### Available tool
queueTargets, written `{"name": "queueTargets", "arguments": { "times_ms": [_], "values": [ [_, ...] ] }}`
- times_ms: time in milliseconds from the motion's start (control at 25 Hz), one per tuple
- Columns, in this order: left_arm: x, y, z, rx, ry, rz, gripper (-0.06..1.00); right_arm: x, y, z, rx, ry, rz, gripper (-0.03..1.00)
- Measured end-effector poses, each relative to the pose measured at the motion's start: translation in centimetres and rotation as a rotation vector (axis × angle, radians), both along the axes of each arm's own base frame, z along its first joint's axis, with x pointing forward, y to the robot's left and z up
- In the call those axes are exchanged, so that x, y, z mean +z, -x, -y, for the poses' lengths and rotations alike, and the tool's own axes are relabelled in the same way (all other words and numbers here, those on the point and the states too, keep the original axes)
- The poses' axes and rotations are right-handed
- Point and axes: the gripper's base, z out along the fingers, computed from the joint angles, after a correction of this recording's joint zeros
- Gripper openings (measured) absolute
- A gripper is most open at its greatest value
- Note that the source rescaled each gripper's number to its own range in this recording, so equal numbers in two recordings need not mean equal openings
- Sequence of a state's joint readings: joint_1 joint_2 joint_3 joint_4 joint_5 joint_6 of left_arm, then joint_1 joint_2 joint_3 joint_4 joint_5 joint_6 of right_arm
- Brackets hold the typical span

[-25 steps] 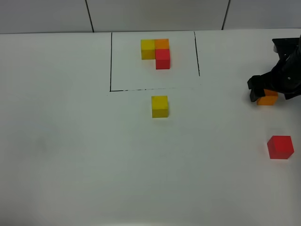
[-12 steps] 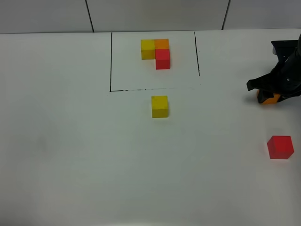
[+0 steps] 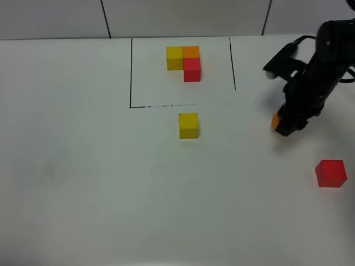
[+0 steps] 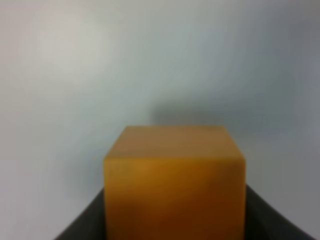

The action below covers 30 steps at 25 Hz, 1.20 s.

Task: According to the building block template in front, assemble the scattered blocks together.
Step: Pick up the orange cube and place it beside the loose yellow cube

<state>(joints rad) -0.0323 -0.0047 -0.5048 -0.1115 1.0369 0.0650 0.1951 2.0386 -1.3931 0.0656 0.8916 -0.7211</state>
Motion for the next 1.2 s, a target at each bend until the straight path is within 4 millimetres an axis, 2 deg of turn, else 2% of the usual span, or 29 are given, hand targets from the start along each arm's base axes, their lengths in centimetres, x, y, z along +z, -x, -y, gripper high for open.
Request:
{"name": "queueTargets", "arguments": {
  "times_ms": [80, 200, 360, 560, 800, 1200],
  "values": [
    [0.0, 0.0, 0.0, 0.0, 0.0, 0.0, 0.79, 0.0, 0.6, -2.0, 0.168, 0.039, -0.005, 0.01],
    [0.0, 0.0, 0.0, 0.0, 0.0, 0.0, 0.79, 0.1, 0.9, -4.4, 0.331, 0.111, 0.033, 0.01],
    [0.0, 0.0, 0.0, 0.0, 0.0, 0.0, 0.79, -0.3, 0.2, -6.5, 0.45, 0.137, 0.055, 0.01],
    [0.0, 0.0, 0.0, 0.0, 0.0, 0.0, 0.79, -0.5, -1.1, -8.9, 0.56, 0.086, 0.05, 0.01],
    [0.0, 0.0, 0.0, 0.0, 0.0, 0.0, 0.79, -1.3, -2.1, -10.7, 0.608, 0.021, 0.032, 0.01],
    [0.0, 0.0, 0.0, 0.0, 0.0, 0.0, 0.79, -1.6, -2.1, -12.1, 0.64, 0.016, 0.069, 0.01]
  ]
}}
